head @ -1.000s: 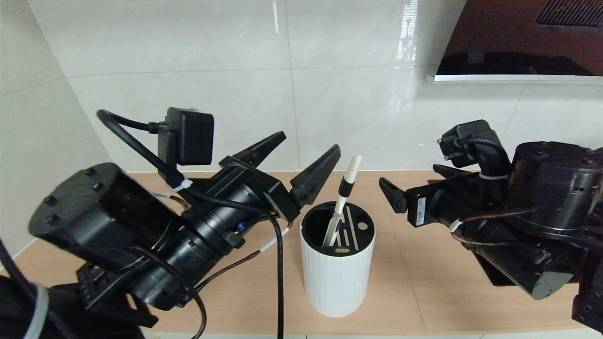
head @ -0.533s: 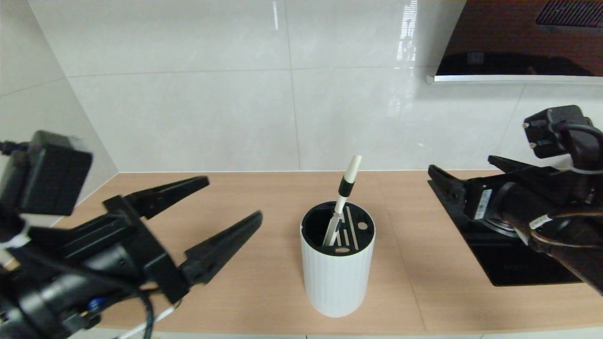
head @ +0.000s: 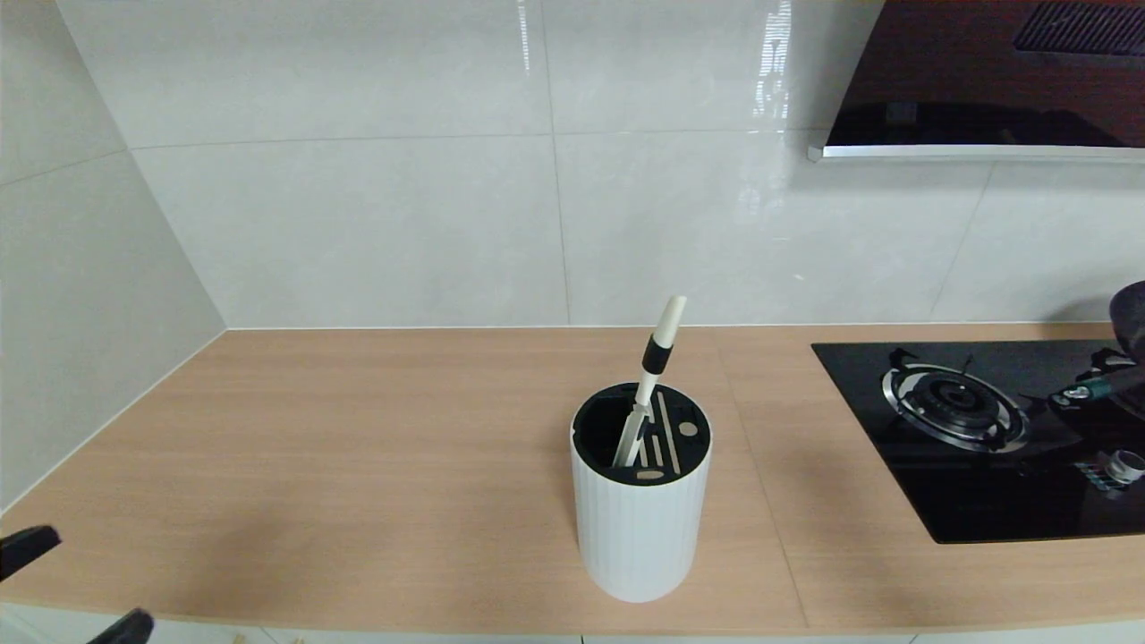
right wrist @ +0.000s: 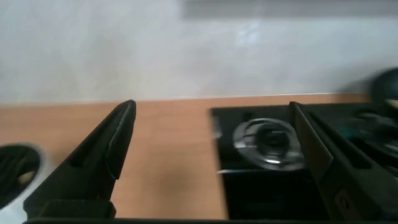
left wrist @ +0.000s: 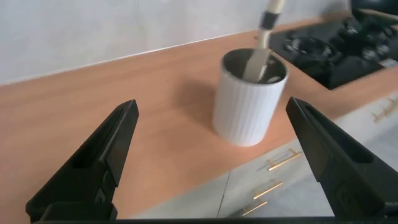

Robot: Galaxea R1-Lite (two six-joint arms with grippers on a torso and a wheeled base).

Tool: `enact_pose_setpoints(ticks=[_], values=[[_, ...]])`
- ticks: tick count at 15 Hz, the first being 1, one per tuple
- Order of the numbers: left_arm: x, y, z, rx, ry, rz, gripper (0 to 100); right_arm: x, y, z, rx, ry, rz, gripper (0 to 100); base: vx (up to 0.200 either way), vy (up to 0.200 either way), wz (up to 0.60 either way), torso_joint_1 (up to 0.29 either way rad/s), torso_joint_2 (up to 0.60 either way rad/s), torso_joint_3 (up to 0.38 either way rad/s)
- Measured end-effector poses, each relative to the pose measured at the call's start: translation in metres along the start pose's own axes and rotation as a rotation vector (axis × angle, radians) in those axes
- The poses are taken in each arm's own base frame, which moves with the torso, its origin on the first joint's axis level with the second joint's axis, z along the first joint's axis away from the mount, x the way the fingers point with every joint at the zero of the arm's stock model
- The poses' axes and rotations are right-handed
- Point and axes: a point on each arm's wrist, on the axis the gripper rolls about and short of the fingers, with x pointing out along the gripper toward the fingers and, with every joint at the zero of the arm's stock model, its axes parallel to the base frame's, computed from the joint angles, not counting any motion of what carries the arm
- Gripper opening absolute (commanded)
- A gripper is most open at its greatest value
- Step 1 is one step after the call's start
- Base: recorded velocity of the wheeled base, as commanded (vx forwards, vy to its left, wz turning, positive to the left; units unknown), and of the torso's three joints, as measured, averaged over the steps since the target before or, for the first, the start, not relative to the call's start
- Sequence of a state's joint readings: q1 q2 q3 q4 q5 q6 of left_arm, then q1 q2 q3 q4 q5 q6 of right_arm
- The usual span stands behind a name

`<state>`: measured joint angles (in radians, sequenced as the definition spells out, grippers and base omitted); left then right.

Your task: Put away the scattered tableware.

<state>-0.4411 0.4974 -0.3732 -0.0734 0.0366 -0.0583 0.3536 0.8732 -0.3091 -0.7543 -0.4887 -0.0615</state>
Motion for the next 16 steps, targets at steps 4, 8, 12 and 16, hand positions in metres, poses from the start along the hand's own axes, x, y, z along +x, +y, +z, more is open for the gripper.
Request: enact_pose_setpoints(ticks=[4, 8, 12, 16], values=[[-0.033, 0.001, -0.038, -0.033, -0.068, 0.163, 100, -0.063, -0.035, -0.011, -0.083, 0.029, -0.083, 100, 0.000, 0.000, 0.00, 0.000, 0.00, 0.000], [-0.040, -0.001, -0.070, 0.003, -0.115, 0.310, 100, -0.120, -0.051, -0.034, -0.162, 0.002, -0.187, 100, 0.000, 0.000, 0.00, 0.000, 0.00, 0.000], [-0.034, 0.000, -0.109, 0.062, -0.046, 0.429, 100, -0.137, -0.051, -0.061, -0.145, -0.073, -0.264, 100, 0.000, 0.000, 0.00, 0.000, 0.00, 0.000], [-0.037, -0.001, -0.117, 0.039, -0.062, 0.454, 100, -0.131, -0.048, -0.103, -0.102, 0.032, -0.136, 100, 0.000, 0.000, 0.00, 0.000, 0.00, 0.000]])
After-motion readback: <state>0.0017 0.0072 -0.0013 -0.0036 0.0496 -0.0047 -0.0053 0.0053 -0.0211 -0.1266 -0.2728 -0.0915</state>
